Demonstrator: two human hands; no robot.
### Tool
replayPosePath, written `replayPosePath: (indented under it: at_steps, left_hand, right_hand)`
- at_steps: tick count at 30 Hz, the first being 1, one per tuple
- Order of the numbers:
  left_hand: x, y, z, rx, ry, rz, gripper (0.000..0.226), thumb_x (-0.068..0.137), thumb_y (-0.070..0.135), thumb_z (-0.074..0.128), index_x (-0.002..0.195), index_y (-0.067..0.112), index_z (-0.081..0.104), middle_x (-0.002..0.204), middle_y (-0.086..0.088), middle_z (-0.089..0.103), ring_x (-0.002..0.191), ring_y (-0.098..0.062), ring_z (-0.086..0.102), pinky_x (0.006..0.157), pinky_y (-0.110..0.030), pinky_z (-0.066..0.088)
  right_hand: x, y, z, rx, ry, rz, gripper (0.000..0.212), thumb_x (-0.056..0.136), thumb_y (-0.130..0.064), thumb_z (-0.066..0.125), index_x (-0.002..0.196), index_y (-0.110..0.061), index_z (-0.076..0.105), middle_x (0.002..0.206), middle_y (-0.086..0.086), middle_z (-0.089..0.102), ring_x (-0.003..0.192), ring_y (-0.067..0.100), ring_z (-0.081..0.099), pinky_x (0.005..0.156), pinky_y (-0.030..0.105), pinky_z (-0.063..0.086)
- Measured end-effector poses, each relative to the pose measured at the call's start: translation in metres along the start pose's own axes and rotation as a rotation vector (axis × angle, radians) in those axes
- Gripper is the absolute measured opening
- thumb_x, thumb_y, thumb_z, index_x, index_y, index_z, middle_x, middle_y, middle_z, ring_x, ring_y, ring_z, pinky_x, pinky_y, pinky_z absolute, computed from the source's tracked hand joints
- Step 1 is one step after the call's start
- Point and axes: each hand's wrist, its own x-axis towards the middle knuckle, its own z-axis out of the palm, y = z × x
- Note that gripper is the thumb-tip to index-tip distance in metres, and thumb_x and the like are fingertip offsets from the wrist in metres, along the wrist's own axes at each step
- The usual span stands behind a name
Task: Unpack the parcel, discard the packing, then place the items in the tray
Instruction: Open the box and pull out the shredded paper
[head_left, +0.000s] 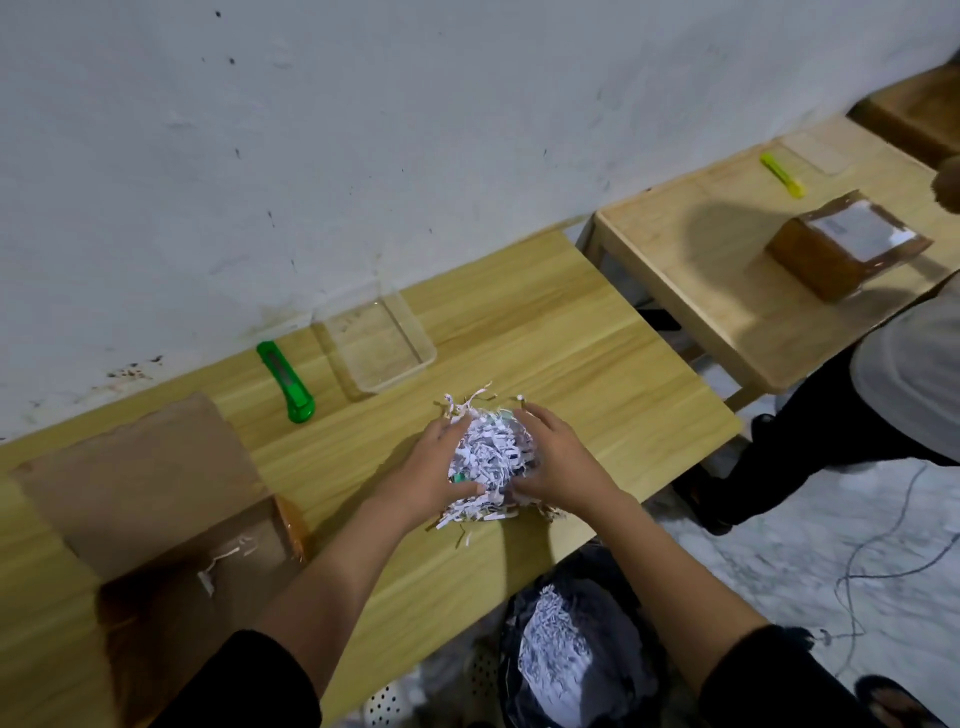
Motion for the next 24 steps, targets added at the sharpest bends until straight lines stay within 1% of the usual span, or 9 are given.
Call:
replayPosePath:
  at_steps: [2,6,10,12,15,18,21,23,24]
  left_hand:
    - [-0.003,0.004,-0.003,0.019,0.03,0.019,0.078,0.081,0.031,0.068,0.145,0.024,0.022,0.146,-0.003,0.03,0.128,-0.017,0.039,0.099,-0.027,0.032]
    - [-0.009,0.006,-0.007,0.076,0.065,0.009,0.062,0.087,0.032,0.059,0.141,0.016,0.032,0.143,-0.005,0.035,0.128,-0.02,0.039,0.103,-0.031,0.034]
    - [-0.017,0.003,-0.011,0.09,0.089,0.016,0.054,0.087,0.03,0.06,0.133,0.01,0.042,0.135,-0.008,0.043,0.123,-0.021,0.044,0.099,-0.029,0.034]
    - [-0.025,0.002,-0.014,0.068,0.143,0.021,0.05,0.088,0.03,0.058,0.131,0.009,0.045,0.131,-0.007,0.045,0.117,-0.02,0.047,0.096,-0.028,0.036]
    - [-0.043,-0.004,-0.022,0.031,0.299,0.029,0.04,0.091,0.029,0.054,0.124,0.008,0.052,0.124,-0.006,0.05,0.115,-0.019,0.048,0.093,-0.023,0.034]
    - [-0.073,-0.028,-0.032,-0.012,0.477,-0.002,0.029,0.092,0.024,0.052,0.114,0.007,0.059,0.115,-0.007,0.056,0.11,-0.019,0.052,0.089,-0.021,0.035]
    - [-0.114,-0.071,-0.041,-0.027,0.644,-0.126,0.027,0.093,0.026,0.049,0.113,0.01,0.059,0.114,-0.005,0.057,0.107,-0.019,0.054,0.09,-0.026,0.04]
    - [-0.144,-0.1,-0.045,-0.041,0.814,-0.209,0.024,0.094,0.02,0.049,0.112,0.01,0.059,0.111,-0.008,0.058,0.106,-0.023,0.055,0.089,-0.03,0.043]
    - [-0.159,-0.113,-0.048,-0.051,0.923,-0.236,0.022,0.093,0.014,0.05,0.111,0.007,0.059,0.109,-0.012,0.058,0.104,-0.027,0.055,0.088,-0.028,0.042]
  right_hand:
    - [-0.003,-0.003,-0.007,-0.033,0.044,-0.041,0.08,0.076,-0.024,0.073,0.143,-0.019,0.03,0.151,0.003,0.027,0.137,0.022,0.027,0.11,0.037,0.033]
    - [-0.005,-0.015,-0.013,-0.047,0.128,-0.122,0.051,0.085,-0.019,0.061,0.133,-0.01,0.046,0.138,0.009,0.044,0.128,0.024,0.039,0.106,0.032,0.033]
    - [-0.006,-0.031,-0.009,-0.023,0.159,-0.147,0.036,0.086,-0.013,0.058,0.122,-0.007,0.054,0.124,0.011,0.054,0.117,0.025,0.048,0.096,0.029,0.038]
    - [-0.006,-0.039,-0.004,-0.01,0.166,-0.169,0.034,0.086,-0.012,0.057,0.12,-0.007,0.056,0.12,0.011,0.056,0.113,0.025,0.051,0.093,0.03,0.041]
    - [-0.006,-0.058,0.005,0.024,0.171,-0.2,0.032,0.086,-0.008,0.055,0.118,-0.006,0.057,0.12,0.012,0.056,0.111,0.025,0.053,0.091,0.031,0.043]
    - [-0.007,-0.087,0.026,0.066,0.138,-0.254,0.029,0.086,-0.005,0.055,0.114,-0.004,0.059,0.116,0.015,0.058,0.111,0.028,0.055,0.093,0.037,0.045]
    - [-0.012,-0.121,0.06,0.111,0.076,-0.308,0.028,0.084,-0.003,0.055,0.111,-0.004,0.061,0.11,0.015,0.06,0.101,0.026,0.059,0.09,0.038,0.048]
    - [-0.019,-0.142,0.085,0.151,0.027,-0.326,0.03,0.083,-0.003,0.054,0.112,-0.006,0.061,0.11,0.014,0.06,0.099,0.024,0.06,0.089,0.038,0.05]
    - [-0.023,-0.152,0.098,0.165,0.006,-0.334,0.03,0.084,-0.003,0.053,0.113,-0.006,0.06,0.111,0.013,0.06,0.1,0.023,0.06,0.089,0.038,0.051]
